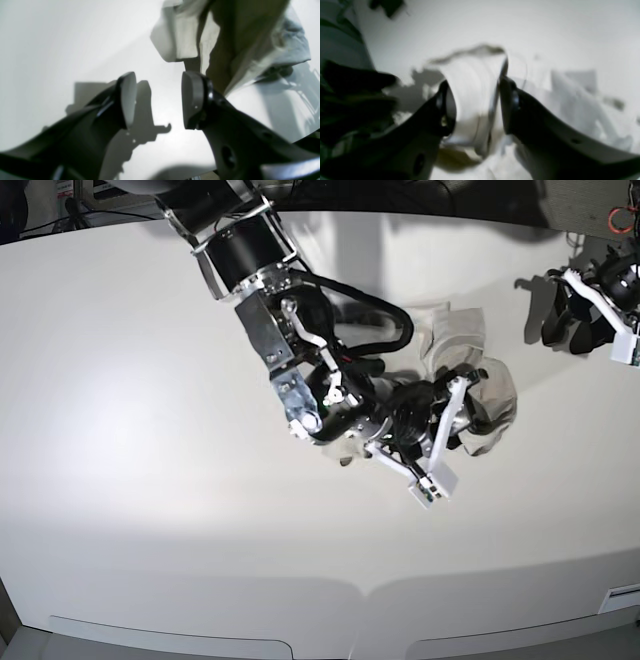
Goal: Fold the T-shirt properly
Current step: 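Fold the held side over the shirt toward the left gripper with the right gripper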
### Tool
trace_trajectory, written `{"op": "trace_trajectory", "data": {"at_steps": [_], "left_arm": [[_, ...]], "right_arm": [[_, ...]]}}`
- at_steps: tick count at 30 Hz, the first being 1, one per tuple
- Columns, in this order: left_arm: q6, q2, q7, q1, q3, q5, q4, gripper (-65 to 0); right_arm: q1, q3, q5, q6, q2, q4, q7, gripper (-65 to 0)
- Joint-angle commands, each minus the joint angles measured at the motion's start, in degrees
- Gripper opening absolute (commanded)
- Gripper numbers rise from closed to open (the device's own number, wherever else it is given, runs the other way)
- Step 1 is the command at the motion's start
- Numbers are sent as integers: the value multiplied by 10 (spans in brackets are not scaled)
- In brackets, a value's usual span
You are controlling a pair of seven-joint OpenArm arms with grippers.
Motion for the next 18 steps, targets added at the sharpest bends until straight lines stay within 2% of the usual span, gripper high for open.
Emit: {"op": "trace_trajectory", "data": {"at_steps": [1, 3, 8, 10, 13, 18], "left_arm": [[-2, -8, -12, 1, -5, -9, 10, -360], [-2, -8, -12, 1, -5, -9, 10, -360], [-2, -8, -13, 1, -5, -9, 10, -360], [-2, -8, -15, 0, -5, -9, 10, -360], [-2, -8, -16, 0, -5, -9, 10, -360], [-2, -8, -17, 0, -5, -8, 10, -360]], "right_arm": [[14, 0, 8, 5, -7, -3, 19, -356], [14, 0, 7, 16, -7, -26, 33, -306], [20, -25, -33, 17, -7, -34, 34, -298], [31, -43, -9, 17, -7, -34, 49, -298], [48, -64, 64, 36, -7, -34, 55, -298], [53, -76, 30, 38, -7, -34, 49, -298]]}}
